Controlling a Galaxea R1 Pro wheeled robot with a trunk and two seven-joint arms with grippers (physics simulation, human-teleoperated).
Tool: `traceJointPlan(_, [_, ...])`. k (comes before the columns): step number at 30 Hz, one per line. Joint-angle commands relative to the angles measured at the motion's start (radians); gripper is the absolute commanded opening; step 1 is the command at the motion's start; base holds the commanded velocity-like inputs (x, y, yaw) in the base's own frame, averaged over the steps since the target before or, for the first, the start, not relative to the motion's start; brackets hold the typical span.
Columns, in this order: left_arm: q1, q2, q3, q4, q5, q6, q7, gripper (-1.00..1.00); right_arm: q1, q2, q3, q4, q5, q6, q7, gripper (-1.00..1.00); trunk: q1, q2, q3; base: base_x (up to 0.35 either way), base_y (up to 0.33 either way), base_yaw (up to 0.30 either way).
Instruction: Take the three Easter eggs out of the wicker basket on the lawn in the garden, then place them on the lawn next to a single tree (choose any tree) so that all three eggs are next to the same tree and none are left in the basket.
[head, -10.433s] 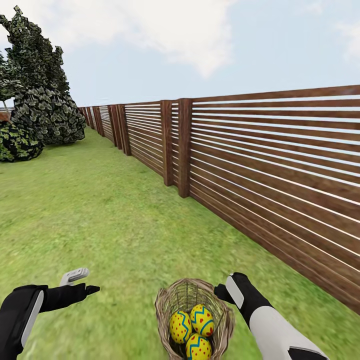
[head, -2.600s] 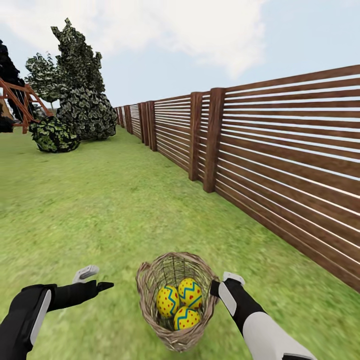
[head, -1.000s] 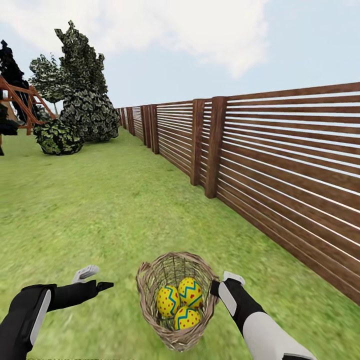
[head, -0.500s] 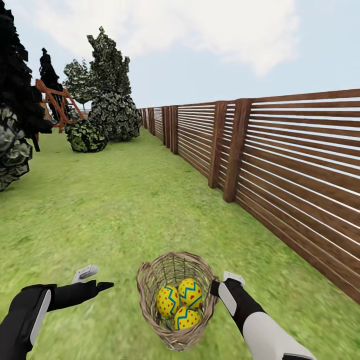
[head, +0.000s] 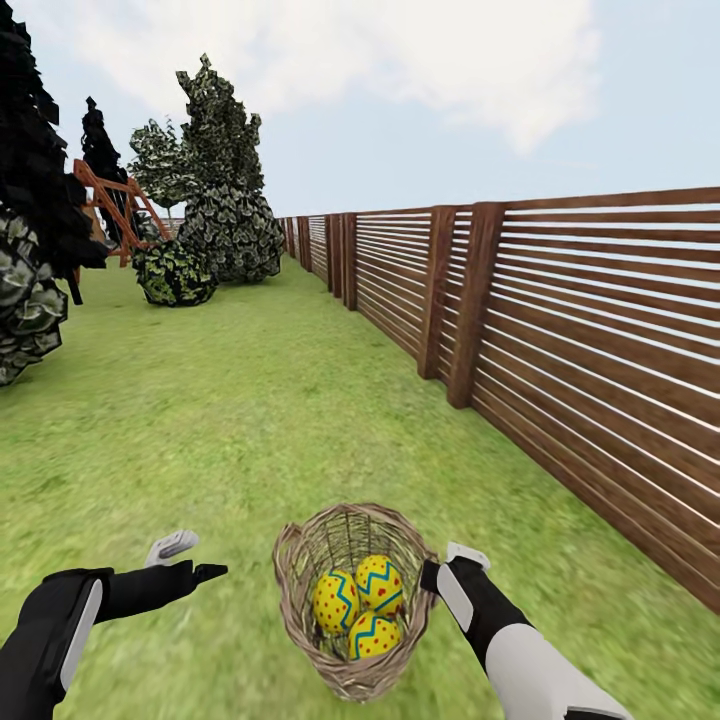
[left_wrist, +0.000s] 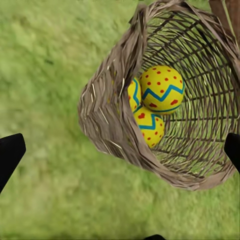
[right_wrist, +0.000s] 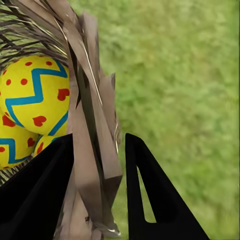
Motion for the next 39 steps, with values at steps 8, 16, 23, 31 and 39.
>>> traceJointPlan(8, [-0.001, 0.000, 0.002, 0.000, -0.003, 0.007, -0.006, 1.00, 0.000, 0.001, -0.002, -0.003, -0.013, 0.001, -0.006, -1.00, -0.031, 0.056, 0.024, 0.000, 0.000, 0.000])
traceJointPlan(16, [-0.001, 0.000, 0.002, 0.000, -0.003, 0.007, -0.006, 1.00, 0.000, 0.001, -0.002, -0.003, -0.013, 0.001, -0.006, -1.00, -0.062, 0.112, 0.049, 0.000, 0.000, 0.000])
traceJointPlan(23, [-0.001, 0.000, 0.002, -0.001, -0.003, 0.007, -0.006, 1.00, 0.000, 0.001, -0.002, -0.002, -0.013, 0.001, -0.006, -1.00, -0.088, 0.161, 0.071, 0.000, 0.000, 0.000])
traceJointPlan(31, [-0.001, 0.000, 0.002, -0.001, -0.003, 0.007, -0.006, 1.00, -0.001, 0.001, -0.002, -0.002, -0.013, 0.001, -0.006, -1.00, -0.119, 0.217, 0.096, 0.000, 0.000, 0.000])
traceJointPlan(39, [-0.001, 0.000, 0.002, -0.001, -0.003, 0.008, -0.006, 1.00, -0.001, 0.001, -0.002, -0.002, -0.013, 0.001, -0.006, -1.00, -0.150, 0.273, 0.121, 0.000, 0.000, 0.000])
